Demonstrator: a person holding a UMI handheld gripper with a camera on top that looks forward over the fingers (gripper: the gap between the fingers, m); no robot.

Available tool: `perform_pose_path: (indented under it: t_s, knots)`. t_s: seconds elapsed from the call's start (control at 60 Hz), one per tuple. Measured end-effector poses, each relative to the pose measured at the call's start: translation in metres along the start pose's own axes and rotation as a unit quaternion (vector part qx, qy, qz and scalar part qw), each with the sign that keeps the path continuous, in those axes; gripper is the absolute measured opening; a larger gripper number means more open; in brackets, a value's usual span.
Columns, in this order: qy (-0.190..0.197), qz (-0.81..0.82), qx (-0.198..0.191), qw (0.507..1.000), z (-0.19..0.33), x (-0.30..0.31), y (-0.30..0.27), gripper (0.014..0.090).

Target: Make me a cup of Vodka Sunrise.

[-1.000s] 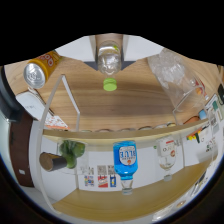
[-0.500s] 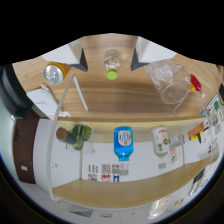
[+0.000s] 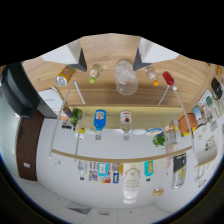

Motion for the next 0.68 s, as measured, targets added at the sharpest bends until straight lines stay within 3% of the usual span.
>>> perform_pose_path:
  t_s: [0.267,0.683]
  knots:
    - [-0.015,-0.002,-0.014,1.0,-0.017,-0.04,0.019,0.086]
    - [-0.014,-0.01,-0.016,1.0,-0.02,-0.053,0.022,0.0858]
